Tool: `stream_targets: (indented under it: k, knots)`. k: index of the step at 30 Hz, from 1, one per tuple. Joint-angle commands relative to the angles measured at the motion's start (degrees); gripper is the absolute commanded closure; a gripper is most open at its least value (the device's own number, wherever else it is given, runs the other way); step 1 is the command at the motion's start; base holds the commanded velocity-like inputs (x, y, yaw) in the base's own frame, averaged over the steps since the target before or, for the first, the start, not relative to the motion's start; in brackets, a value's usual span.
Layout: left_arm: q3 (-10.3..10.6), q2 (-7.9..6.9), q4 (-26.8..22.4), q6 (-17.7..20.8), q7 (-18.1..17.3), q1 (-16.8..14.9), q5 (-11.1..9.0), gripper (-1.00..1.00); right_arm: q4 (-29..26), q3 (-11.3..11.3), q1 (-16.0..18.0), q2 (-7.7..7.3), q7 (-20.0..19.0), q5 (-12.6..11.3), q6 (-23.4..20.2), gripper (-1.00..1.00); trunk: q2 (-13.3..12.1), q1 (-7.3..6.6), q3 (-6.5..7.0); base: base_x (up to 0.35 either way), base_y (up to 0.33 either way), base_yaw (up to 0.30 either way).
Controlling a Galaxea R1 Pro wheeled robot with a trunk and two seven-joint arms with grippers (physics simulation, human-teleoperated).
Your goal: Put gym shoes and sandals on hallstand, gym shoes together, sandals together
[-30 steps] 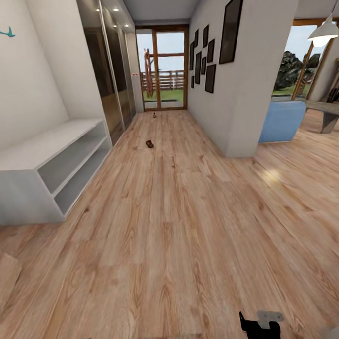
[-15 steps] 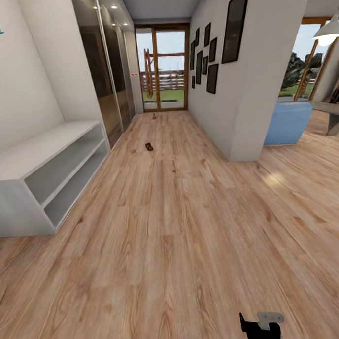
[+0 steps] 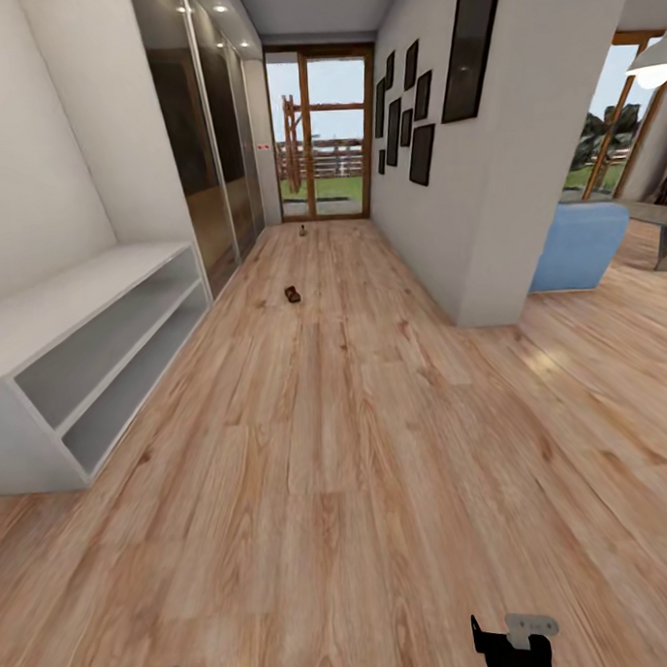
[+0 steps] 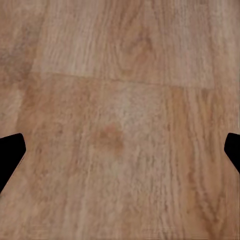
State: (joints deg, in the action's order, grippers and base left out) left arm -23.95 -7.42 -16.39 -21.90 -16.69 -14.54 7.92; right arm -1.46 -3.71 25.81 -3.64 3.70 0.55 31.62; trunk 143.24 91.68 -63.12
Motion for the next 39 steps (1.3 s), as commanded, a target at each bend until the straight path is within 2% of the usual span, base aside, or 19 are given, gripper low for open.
stream_targets:
  k: [1,39]
  knots:
    - [-0.49,0.02,0.04,-0.24,-0.25,-0.05,0.6,-1.0,0.05,-0.34,0.03,0.01,-0.05,0.07,0.2,-1.0,0.02,0.02,-0.05,0.335,0.0,0.0]
    - [-0.38,0.39,0.18,-0.22,0.01,-0.05,0.78,-1.0,0.05,-0.34,0.03,0.03,0.0,0.06,0.2,-1.0,0.02,0.02,-0.05,0.335,0.0,0.0]
